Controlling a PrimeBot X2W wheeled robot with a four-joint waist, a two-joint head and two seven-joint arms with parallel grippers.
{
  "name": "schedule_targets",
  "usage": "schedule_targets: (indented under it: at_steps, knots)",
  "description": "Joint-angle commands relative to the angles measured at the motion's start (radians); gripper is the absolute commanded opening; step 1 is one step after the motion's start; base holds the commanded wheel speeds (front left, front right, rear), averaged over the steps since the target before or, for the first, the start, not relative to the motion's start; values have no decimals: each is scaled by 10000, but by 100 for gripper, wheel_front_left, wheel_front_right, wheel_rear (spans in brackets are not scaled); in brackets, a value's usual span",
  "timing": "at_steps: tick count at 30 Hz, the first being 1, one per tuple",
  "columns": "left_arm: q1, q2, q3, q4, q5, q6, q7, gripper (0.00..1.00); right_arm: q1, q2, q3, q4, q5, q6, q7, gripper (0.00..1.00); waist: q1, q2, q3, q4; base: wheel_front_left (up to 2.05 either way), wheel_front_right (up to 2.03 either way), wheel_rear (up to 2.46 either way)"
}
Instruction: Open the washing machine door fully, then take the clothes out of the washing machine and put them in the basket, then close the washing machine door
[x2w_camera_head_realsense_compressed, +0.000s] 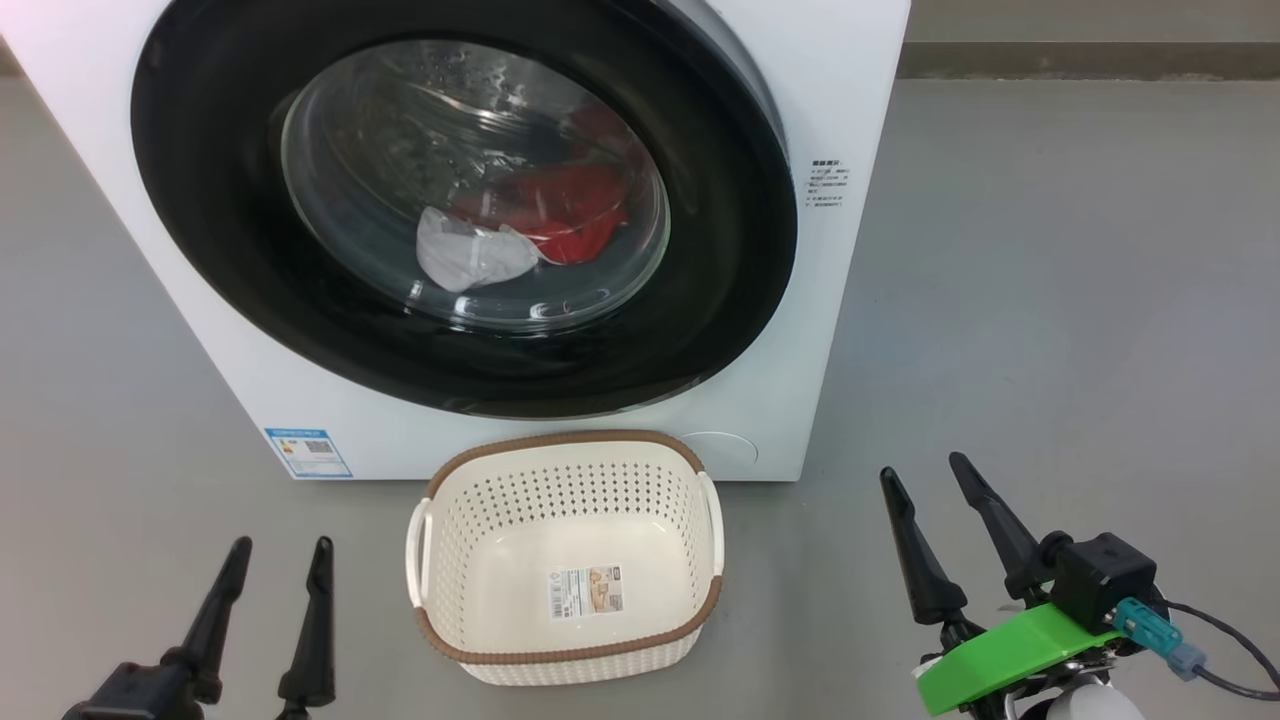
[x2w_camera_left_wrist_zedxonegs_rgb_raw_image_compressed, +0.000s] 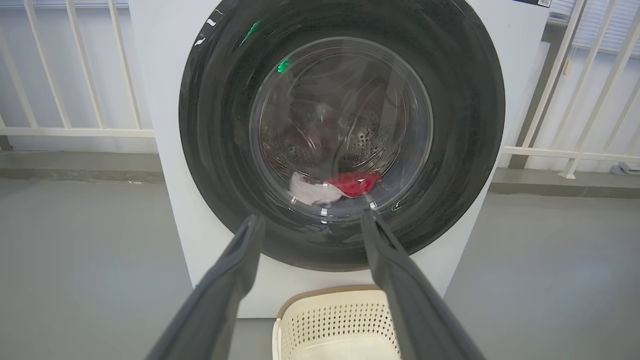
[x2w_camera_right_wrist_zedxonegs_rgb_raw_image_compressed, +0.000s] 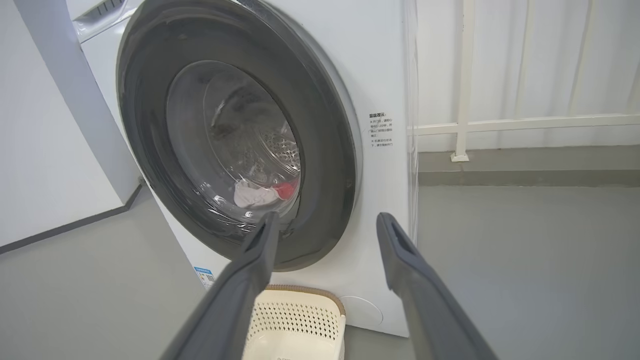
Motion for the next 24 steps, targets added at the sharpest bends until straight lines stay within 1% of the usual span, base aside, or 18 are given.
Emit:
schedule_targets:
  at_steps: [1, 24]
  knots:
    - [-172, 270, 304, -339, 338, -32, -193, 100, -418, 33, 319, -308, -407, 16, -194, 100, -1, 0, 7, 15, 0, 0, 0]
    - [-144, 239, 350, -420, 273, -33, -208, 100, -365, 64, 253, -435, -370, 16, -208, 100, -1, 0, 69, 38, 0, 0, 0]
